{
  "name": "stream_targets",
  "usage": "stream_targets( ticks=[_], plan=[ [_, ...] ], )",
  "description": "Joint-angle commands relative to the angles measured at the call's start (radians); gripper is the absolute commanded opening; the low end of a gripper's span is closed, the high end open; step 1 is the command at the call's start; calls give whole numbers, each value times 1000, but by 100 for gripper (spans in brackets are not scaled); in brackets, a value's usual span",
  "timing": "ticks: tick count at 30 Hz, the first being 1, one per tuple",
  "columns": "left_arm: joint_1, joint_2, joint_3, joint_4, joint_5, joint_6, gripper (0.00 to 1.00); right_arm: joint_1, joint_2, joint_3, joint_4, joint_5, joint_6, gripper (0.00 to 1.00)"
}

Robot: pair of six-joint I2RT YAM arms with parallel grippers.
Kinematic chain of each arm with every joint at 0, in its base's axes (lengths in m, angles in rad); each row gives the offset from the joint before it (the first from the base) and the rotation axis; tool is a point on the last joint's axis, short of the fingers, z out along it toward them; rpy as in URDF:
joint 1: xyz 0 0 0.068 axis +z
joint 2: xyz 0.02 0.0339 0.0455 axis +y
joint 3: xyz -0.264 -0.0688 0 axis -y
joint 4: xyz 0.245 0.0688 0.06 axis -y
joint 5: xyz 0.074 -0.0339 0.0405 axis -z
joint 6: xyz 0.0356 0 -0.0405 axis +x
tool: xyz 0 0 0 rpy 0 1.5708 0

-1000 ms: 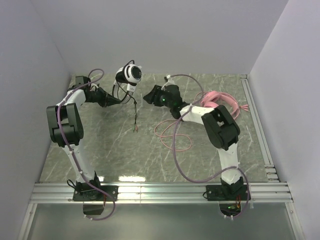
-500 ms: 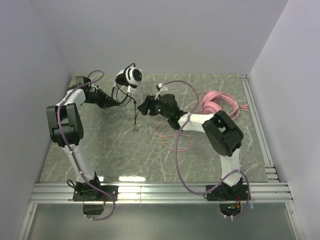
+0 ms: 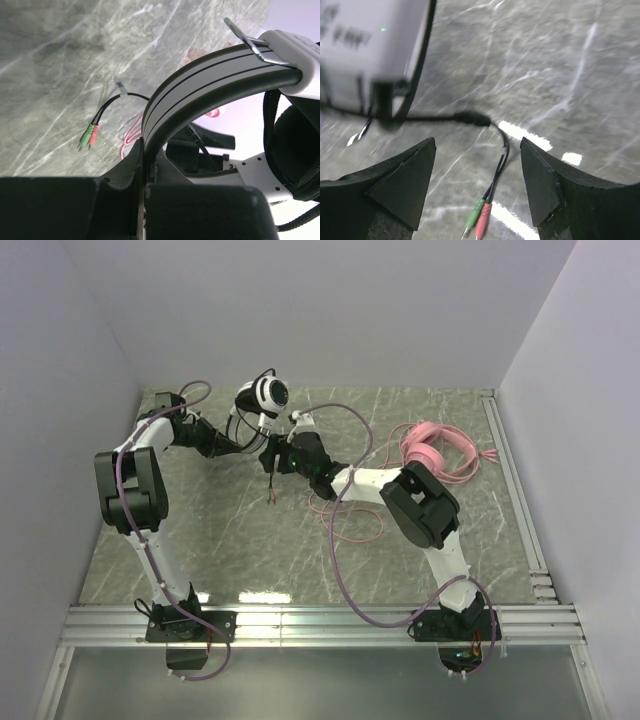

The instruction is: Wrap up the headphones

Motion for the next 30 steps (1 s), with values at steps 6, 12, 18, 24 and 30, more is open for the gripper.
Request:
stream_targets(
  ticks=[6, 12, 18, 24, 30],
  plan=[
    [-22, -115, -6, 22, 76, 24, 0, -6, 51, 158, -124, 136, 40, 65],
    [-41, -153, -29, 22, 96, 22, 0, -4, 53, 140, -92, 153, 96, 51],
    [-42, -187, -20, -20, 118, 44, 0, -6, 2, 22, 11, 187, 129, 22],
    [-45, -231, -54, -27, 196, 99, 0, -41, -72, -152, 204, 112, 204, 0],
    [-73, -245, -102, -35, 202, 163, 0, -119, -36, -157, 327, -178, 302, 0]
  ],
)
